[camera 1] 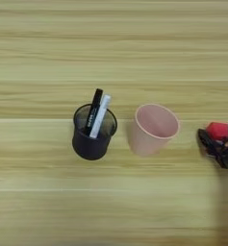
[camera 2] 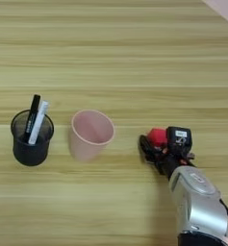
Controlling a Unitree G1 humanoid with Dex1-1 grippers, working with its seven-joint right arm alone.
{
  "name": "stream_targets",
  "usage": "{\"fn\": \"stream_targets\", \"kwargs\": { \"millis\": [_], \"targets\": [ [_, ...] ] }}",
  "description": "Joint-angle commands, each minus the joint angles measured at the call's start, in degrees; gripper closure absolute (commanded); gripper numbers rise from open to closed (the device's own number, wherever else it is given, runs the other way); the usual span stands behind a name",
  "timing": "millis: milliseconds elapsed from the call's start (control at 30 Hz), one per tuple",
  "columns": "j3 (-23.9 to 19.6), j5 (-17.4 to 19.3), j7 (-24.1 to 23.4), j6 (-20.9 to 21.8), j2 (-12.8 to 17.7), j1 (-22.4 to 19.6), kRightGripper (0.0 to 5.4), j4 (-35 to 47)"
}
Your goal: Move the objects on the table
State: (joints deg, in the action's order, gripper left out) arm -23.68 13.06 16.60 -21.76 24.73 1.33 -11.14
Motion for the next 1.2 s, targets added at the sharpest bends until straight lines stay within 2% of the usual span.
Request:
{"fn": "stream_targets", "kwargs": {
  "millis": [33,167,433,633,767,1200],
  "targets": [
    [0.26,-1.24,-0.92,-0.86,1.31,1.15,2.63,-0.88],
    [0.16,-1.11,-0.87,-0.88,1.26,1.18,3.05,-0.87],
    [0.23,-0.60,-0.68,-1.56,0.55,2.77,3.06,1.72],
    [1.40,0.41,-0.32,-3.63,-1.62,6.58,3.06,7.90],
    [2.79,1.12,0.02,-5.72,-3.12,8.90,3.06,12.96],
    [6.63,1.19,-0.17,-7.75,-5.69,11.86,3.06,17.74]
  ]
}}
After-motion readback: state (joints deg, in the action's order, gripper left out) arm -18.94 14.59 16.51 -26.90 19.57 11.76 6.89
